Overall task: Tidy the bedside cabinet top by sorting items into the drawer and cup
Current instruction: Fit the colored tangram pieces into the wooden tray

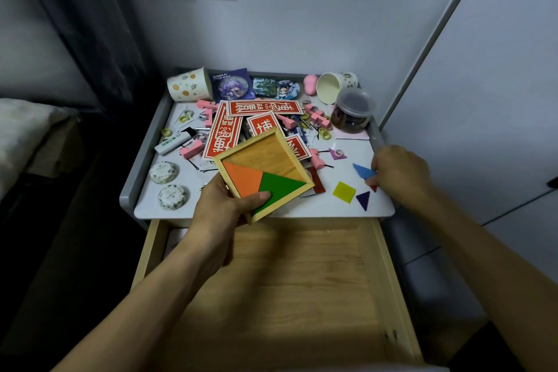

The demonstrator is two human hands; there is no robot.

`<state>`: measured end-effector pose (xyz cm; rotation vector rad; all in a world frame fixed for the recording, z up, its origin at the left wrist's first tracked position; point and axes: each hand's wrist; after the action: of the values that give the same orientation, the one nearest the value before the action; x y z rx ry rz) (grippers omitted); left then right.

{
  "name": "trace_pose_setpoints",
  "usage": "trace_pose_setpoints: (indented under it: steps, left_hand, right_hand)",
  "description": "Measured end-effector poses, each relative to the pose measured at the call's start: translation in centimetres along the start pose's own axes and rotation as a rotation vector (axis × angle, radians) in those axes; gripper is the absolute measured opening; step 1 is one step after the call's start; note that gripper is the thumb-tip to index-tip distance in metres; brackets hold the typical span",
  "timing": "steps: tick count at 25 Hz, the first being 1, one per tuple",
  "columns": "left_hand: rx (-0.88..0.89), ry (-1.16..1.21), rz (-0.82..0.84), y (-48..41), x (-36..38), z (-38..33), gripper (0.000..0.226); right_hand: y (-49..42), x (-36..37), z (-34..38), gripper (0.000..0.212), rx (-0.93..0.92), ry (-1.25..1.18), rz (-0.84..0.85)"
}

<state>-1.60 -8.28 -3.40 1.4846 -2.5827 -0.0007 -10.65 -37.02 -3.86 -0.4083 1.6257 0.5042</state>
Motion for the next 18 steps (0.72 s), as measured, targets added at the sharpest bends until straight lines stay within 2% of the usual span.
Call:
trace_pose_setpoints:
  steps: [7, 15, 18]
  left_hand:
    - [-0.009, 0.002, 0.017, -0.3, 0.0, 0.3, 0.044]
    - [-0.01, -0.003, 0.017, -0.4, -0.1, 0.4, 0.044]
    - [-0.006, 0.004, 0.025, -0.5, -0.1, 0.4, 0.044]
  right_hand:
    - [-0.4, 0.5, -0.1, 0.036, -0.052, -0.126, 0.007]
    - [-0.1, 0.1, 0.5, 0.02, -0.125, -0.182, 0.025]
    - [-0.1, -1.0, -0.4, 0.024, -0.17, -0.225, 0.14]
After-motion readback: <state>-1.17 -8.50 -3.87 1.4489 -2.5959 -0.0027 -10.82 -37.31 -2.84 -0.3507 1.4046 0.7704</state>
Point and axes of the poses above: each hand's wrist, its own y-axis away from the middle knuckle, its own x-axis out of the palm, z = x × y, and after that the axes turned 14 degrees about x, right-handed
